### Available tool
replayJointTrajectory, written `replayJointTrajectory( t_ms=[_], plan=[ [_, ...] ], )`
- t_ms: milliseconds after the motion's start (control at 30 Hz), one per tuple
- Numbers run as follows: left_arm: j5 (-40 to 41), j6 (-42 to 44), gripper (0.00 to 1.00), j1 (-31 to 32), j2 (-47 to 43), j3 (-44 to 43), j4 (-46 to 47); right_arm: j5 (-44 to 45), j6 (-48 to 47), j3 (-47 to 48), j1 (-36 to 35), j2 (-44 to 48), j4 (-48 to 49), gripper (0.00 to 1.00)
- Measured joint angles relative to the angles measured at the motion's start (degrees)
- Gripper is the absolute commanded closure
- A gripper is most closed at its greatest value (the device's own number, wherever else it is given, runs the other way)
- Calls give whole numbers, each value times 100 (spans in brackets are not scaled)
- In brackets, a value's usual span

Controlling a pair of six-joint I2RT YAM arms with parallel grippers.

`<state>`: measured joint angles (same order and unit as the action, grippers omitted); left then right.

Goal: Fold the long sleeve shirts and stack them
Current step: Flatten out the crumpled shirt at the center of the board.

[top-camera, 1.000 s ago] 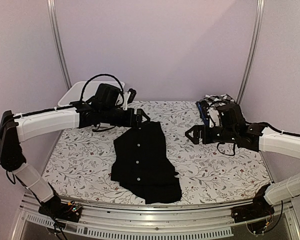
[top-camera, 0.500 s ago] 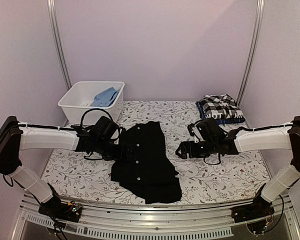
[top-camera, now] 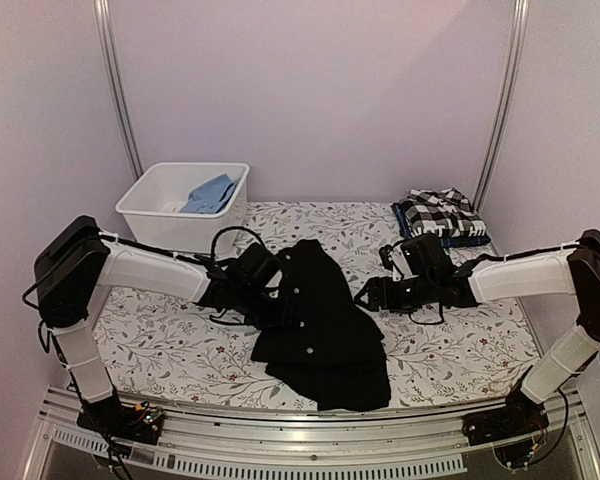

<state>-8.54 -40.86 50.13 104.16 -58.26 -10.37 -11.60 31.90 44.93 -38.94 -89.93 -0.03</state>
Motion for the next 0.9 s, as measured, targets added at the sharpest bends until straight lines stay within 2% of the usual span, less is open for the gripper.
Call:
replayJointTrajectory(
  t_ms=[67, 133, 200, 333, 567, 733, 900],
  plan=[
    [-61, 24, 94, 74, 153, -282, 42, -20, 0, -114, -7, 59, 4, 23],
    [-133, 94, 100, 127, 256, -562, 57, -11, 2, -251, -7, 153, -2, 23],
    [-179, 151, 100, 160, 433, -1045, 83, 63, 7, -352, -2, 251, -79, 23],
    [-122, 190, 100, 168, 573, -1366, 57, 254, 72, -544, 96, 503, -251, 23],
    [-103, 195, 100, 155, 680, -1309, -37, 369, 337, -1172, 262, 1357, -463, 29],
    [-142, 195, 100, 149, 852, -1307, -37, 212, 592, -1443, 168, 1482, -376, 32],
    [-164, 210, 100, 144, 988, -1307, -39, 46, 798, -1449, 107, 1095, 9, 50]
  ],
)
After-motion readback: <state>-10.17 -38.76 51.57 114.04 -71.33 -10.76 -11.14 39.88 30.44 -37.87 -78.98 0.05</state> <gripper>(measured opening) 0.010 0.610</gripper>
